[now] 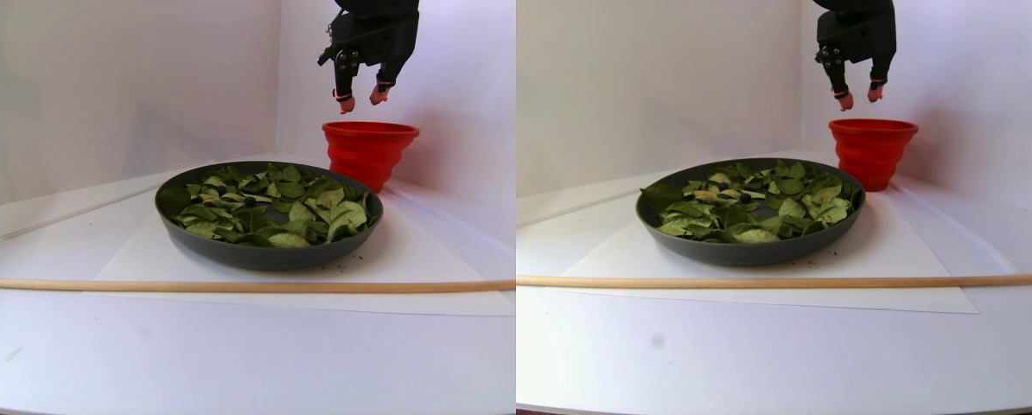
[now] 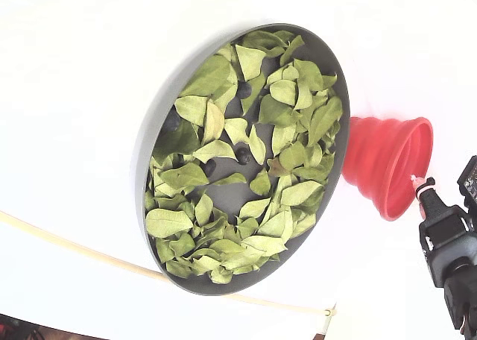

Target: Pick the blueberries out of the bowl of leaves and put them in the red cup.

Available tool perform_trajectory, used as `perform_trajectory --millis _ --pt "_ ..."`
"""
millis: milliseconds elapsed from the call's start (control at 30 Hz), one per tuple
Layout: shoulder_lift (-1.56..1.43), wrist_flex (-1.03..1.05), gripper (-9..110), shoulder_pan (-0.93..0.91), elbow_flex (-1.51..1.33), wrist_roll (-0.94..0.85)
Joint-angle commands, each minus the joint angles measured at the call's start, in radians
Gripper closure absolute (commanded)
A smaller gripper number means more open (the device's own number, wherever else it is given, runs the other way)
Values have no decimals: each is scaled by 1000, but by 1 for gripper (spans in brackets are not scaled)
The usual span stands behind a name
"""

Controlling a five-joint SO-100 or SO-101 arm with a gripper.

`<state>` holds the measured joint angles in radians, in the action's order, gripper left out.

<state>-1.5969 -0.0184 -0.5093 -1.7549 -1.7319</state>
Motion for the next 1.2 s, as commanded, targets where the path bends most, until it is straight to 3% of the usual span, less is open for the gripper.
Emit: perform_trajectory --millis 0,1167 --pt "-150 12 85 5 3 15" --pt "-291 198 85 161 -135 110"
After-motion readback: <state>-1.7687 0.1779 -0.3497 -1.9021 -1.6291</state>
